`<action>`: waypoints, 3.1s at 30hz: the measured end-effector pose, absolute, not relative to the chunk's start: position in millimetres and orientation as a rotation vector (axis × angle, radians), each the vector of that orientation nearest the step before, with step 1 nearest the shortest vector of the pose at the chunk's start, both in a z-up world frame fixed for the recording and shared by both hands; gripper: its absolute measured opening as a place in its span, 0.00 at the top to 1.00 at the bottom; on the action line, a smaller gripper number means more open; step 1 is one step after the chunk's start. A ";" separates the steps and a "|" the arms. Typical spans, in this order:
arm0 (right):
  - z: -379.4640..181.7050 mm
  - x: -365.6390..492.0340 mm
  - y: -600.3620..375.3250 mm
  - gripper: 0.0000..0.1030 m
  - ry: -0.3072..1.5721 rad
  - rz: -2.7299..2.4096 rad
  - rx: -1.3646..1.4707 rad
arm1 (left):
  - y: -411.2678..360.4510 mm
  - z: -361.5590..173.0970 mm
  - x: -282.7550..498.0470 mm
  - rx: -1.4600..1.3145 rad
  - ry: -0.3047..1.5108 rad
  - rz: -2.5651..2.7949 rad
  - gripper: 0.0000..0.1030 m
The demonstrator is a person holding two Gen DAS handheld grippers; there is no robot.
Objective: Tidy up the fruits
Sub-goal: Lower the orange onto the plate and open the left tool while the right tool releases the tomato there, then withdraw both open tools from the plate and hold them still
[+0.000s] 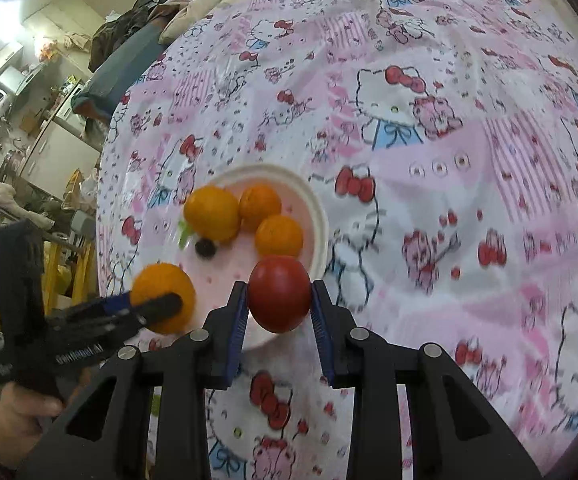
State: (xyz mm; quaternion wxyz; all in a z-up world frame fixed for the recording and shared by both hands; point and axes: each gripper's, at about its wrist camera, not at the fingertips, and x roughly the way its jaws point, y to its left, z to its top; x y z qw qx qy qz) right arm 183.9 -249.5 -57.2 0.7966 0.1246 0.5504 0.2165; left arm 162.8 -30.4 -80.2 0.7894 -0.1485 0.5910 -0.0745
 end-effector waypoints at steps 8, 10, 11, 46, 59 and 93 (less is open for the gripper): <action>-71.4 222.8 -244.1 0.68 1.197 0.472 0.238 | -40.5 -101.9 188.2 -0.364 1.313 -0.179 0.47; -76.1 232.2 -242.2 0.68 1.207 0.474 0.240 | -42.4 -105.1 192.4 -0.369 1.322 -0.179 0.47; -77.9 235.9 -240.6 0.68 1.212 0.477 0.241 | -44.0 -106.7 194.5 -0.375 1.325 -0.178 0.47; -64.0 238.2 -230.6 0.31 1.170 0.445 0.255 | -43.6 -81.2 180.6 -0.261 1.306 -0.142 0.22; -30.7 148.7 -257.3 0.06 1.074 0.330 0.290 | -2.5 -23.6 114.3 -0.222 1.099 0.065 0.03; -20.1 129.5 -260.6 0.00 1.050 0.331 0.328 | 12.0 -24.5 87.7 -0.210 1.085 0.333 0.03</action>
